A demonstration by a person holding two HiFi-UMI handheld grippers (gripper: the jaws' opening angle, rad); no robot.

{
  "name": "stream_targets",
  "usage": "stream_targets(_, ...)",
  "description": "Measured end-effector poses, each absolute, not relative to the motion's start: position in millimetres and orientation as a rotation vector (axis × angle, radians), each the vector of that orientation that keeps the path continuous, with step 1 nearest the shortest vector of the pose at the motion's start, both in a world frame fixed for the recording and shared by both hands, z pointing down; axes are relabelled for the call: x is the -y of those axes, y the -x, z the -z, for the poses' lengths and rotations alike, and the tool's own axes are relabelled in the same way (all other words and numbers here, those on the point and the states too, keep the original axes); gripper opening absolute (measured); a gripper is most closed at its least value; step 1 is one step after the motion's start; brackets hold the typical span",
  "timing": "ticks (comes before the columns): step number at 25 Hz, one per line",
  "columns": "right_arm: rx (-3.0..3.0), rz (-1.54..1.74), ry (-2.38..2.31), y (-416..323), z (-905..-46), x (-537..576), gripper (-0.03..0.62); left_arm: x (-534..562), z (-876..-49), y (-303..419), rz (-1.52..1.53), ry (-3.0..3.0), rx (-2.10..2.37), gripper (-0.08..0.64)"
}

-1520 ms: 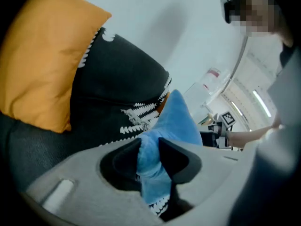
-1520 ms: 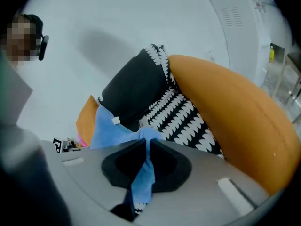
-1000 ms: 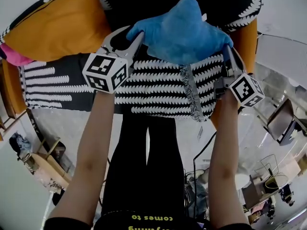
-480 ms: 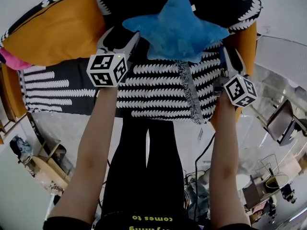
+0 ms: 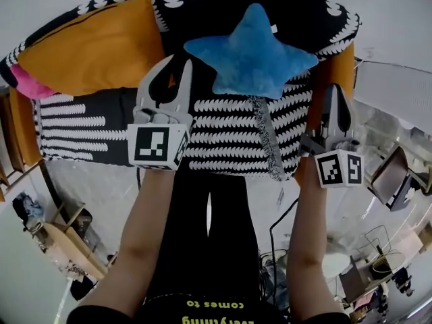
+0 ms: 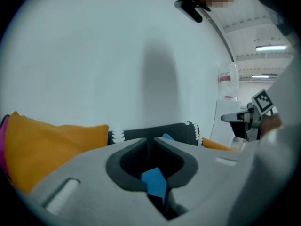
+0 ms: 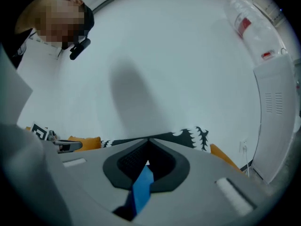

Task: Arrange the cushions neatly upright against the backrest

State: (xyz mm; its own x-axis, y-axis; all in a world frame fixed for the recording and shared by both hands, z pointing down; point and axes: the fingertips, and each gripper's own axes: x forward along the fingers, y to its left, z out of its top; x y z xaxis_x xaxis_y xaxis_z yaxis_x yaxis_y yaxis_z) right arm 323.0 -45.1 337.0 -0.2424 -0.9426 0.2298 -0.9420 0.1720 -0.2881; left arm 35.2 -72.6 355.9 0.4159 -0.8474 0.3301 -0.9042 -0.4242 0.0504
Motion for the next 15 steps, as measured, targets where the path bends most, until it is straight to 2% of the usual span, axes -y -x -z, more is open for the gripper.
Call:
stream_targets(1,-2.401,0.575,1.921,-319,-322,41,0.011,70,-340,-36,-0.363,-2.472,1.560,0.006)
stream_targets(2,-2.390,0.578,1.902,-316,-307,36,0.011,66,-324,-37,-0.352,-2.487,1.565,-0.002)
stream_targets(6,-2.319,0.600,1.856,-310,-241,9,0.011,46,-265,-37,-0.310,-2.519,1.522,-0.002)
stream_targets(15,-2.431,0.345,1.862,-266,-97,-20,0.011,23,-134,-29,-0.152,-2.579,1.450,-0.003)
